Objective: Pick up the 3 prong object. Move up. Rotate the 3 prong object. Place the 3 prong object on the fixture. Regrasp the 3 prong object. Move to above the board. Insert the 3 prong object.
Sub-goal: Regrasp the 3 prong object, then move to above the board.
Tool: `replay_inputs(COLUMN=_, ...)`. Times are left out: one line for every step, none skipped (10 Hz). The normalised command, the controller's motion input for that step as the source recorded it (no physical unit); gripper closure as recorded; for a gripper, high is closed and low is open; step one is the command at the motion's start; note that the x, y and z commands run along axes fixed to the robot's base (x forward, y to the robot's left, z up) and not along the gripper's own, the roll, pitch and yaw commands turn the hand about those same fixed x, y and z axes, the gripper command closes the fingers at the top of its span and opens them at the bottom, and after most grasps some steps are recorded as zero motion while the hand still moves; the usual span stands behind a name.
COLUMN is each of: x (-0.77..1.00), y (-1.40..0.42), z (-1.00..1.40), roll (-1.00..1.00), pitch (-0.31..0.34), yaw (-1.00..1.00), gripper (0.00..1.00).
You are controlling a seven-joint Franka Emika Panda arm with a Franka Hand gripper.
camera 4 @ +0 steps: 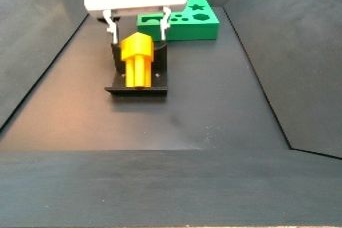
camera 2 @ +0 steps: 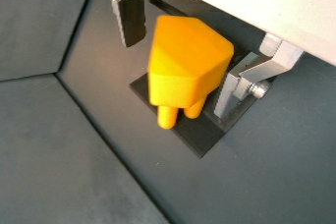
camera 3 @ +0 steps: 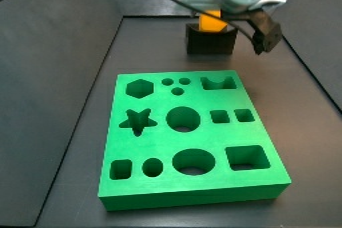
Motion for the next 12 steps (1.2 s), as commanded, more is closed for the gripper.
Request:
replay_inputs(x=0.10, y=0.00, z=-0.72, roll=0.06, pitch=0.006, yaw=0.02, gripper=0.00)
replay_inputs(x=0.09, y=0.00, z=-0.53, roll=0.06, pitch=0.007, yaw=0.02, gripper=0.00)
replay_inputs(x=0.08, y=0.00, z=-0.40, roll=0.06, pitch=0.007, yaw=0.03, gripper=0.00)
replay_inputs(x=0.07, y=-0.01, z=-0.23, roll=0.05, pitch=0.012, yaw=0.04, gripper=0.00)
replay_inputs(x=0.04, y=-0.02, z=-0.19, roll=0.05, pitch=0.017, yaw=0.04, gripper=0.00)
replay_inputs(x=0.02, y=-0.03, z=-0.17, roll=0.05, pitch=0.007, yaw=0.04, gripper=0.00)
replay_inputs(x=0.02, y=-0.03, z=-0.17, roll=0.05, pitch=0.007, yaw=0.04, gripper=0.00)
replay_inputs(x=0.02, y=-0.03, z=-0.17, roll=0.05, pitch=0.007, yaw=0.04, gripper=0.00)
replay_inputs(x=0.00, y=0.00, z=0.00, roll=0.00, pitch=0.000, yaw=0.00, gripper=1.00)
replay_inputs(x=-0.43, y=0.21, z=1.00, roll=0.26, pitch=0.398, yaw=-0.17, gripper=1.00)
replay_inputs(x=-0.43, y=0.21, z=1.00, roll=0.22, pitch=0.377, yaw=-0.14, gripper=1.00)
replay_inputs(x=-0.41, y=0.19, z=1.00, roll=0.11, pitch=0.321, yaw=-0.03, gripper=1.00)
